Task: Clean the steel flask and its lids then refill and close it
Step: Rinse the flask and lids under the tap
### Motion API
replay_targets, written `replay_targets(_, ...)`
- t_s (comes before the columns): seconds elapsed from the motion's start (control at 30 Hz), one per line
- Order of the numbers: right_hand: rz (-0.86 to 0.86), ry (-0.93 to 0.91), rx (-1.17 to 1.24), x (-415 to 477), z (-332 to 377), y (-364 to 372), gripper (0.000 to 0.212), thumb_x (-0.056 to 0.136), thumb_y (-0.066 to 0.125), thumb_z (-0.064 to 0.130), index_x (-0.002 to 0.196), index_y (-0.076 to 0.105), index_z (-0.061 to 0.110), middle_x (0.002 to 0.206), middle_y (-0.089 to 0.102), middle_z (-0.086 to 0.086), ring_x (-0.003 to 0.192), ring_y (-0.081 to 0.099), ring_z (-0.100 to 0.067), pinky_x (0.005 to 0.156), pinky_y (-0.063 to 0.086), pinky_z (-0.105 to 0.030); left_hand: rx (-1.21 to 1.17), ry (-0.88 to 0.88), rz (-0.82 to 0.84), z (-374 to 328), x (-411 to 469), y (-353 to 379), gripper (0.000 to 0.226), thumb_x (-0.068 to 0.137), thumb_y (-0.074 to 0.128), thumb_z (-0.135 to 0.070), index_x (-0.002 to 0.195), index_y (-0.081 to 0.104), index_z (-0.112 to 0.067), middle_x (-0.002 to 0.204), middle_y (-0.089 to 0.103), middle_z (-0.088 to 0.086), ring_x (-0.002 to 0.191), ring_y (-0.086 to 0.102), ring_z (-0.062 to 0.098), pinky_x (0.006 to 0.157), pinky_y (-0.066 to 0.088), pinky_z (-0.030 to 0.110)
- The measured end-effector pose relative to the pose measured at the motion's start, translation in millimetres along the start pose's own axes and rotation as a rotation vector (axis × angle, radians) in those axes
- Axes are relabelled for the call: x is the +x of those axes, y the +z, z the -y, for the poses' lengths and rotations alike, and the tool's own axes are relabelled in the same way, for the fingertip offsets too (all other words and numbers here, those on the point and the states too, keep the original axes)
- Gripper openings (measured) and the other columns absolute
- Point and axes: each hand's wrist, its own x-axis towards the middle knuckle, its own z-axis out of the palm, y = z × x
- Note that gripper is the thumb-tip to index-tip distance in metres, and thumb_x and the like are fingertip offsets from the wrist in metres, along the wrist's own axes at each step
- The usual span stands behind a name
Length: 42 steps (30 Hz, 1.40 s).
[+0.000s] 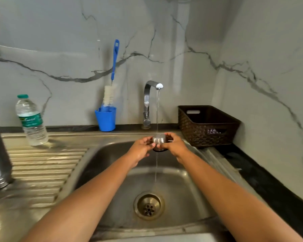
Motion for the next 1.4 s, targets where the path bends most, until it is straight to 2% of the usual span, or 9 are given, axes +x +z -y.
replay_targets(0.13,-0.002,-0.023,0.012,10.5,-14.2,1.8,0.065,0.064,0.081,-0.003,0.122,0.055,0.010,0.117,0.060,-0.006,0.104,0.055,-0.017,0.090,0.045,-0.026,0.013,0.033,-0.025,7.1,13.2,0.2,0.046,0.092,0.057,-0.005,0.135,0.048,-0.016,0.128,0.059,0.003,0.118,0.052,0.019,0.093,0.041,0.035)
replay_targets(0.43,0.019,0.006,0.164,14.5,-16.5,5.5,0.049,0.073,0.075,0.000,0.113,0.050,0.015,0.115,0.058,-0.004,0.105,0.055,-0.016,0.089,0.045,-0.025,-0.035,0.166,-0.086,13.9,19.0,-0.5,0.043,0.091,0.059,-0.009,0.132,0.052,-0.018,0.118,0.062,-0.001,0.105,0.057,0.011,0.082,0.046,0.023)
replay_targets(0.53,0.084,0.070,0.332,12.2,-13.1,0.9,0.040,0.082,0.066,-0.001,0.115,0.048,0.011,0.113,0.058,-0.009,0.093,0.058,-0.014,0.073,0.047,-0.020,-0.168,0.137,-0.085,9.9,18.5,-1.7,0.033,0.093,0.056,-0.012,0.123,0.057,-0.025,0.112,0.063,-0.004,0.104,0.056,0.013,0.087,0.046,0.034)
replay_targets(0.63,0.162,0.112,0.436,10.9,-12.0,-3.4,0.030,0.089,0.058,0.002,0.116,0.050,0.009,0.107,0.060,-0.009,0.088,0.059,-0.014,0.073,0.050,-0.021,-0.265,0.079,-0.060,7.6,18.5,-4.2,0.024,0.094,0.054,-0.012,0.110,0.063,-0.029,0.110,0.065,0.000,0.105,0.058,0.018,0.092,0.046,0.040)
replay_targets(0.9,0.059,0.179,0.393,11.9,-13.6,-0.6,0.006,0.096,0.052,0.020,0.100,0.056,0.018,0.096,0.062,-0.006,0.078,0.059,-0.016,0.068,0.049,-0.026,-0.333,0.024,-0.086,11.2,22.2,1.5,0.029,0.089,0.061,-0.008,0.116,0.061,-0.018,0.101,0.069,0.010,0.088,0.066,0.021,0.082,0.054,0.033)
replay_targets(1.0,0.083,0.165,0.352,9.5,-15.7,4.8,0.020,0.093,0.057,0.024,0.112,0.054,0.016,0.095,0.063,-0.004,0.078,0.058,-0.016,0.067,0.047,-0.028,-0.341,-0.003,-0.116,11.8,24.7,3.7,0.028,0.089,0.062,-0.008,0.116,0.059,-0.016,0.098,0.069,0.011,0.082,0.067,0.020,0.074,0.054,0.030)
replay_targets(1.1,0.050,0.074,0.306,10.8,-13.3,6.9,0.039,0.090,0.062,0.018,0.127,0.052,0.012,0.114,0.061,-0.005,0.097,0.058,-0.018,0.079,0.049,-0.027,-0.344,-0.057,-0.126,11.2,26.3,0.9,0.023,0.091,0.061,-0.021,0.111,0.056,-0.014,0.109,0.065,0.015,0.088,0.066,0.024,0.075,0.055,0.033)
replay_targets(1.2,0.039,-0.041,0.201,11.6,-11.5,4.8,0.052,0.083,0.068,0.007,0.132,0.051,0.010,0.119,0.055,-0.001,0.109,0.052,-0.014,0.083,0.045,-0.016,-0.314,-0.136,-0.113,8.2,27.0,-5.7,0.041,0.088,0.062,-0.039,0.117,0.054,-0.011,0.113,0.064,0.017,0.094,0.065,0.026,0.069,0.054,0.031)
replay_targets(1.4,0.103,-0.075,0.159,14.6,-15.0,1.0,0.063,0.076,0.072,-0.003,0.133,0.049,0.012,0.131,0.055,-0.005,0.117,0.052,-0.017,0.098,0.045,-0.028,-0.295,-0.176,-0.084,4.4,24.0,-3.0,0.040,0.083,0.067,-0.038,0.105,0.059,-0.006,0.094,0.067,0.016,0.079,0.064,0.020,0.058,0.055,0.023)
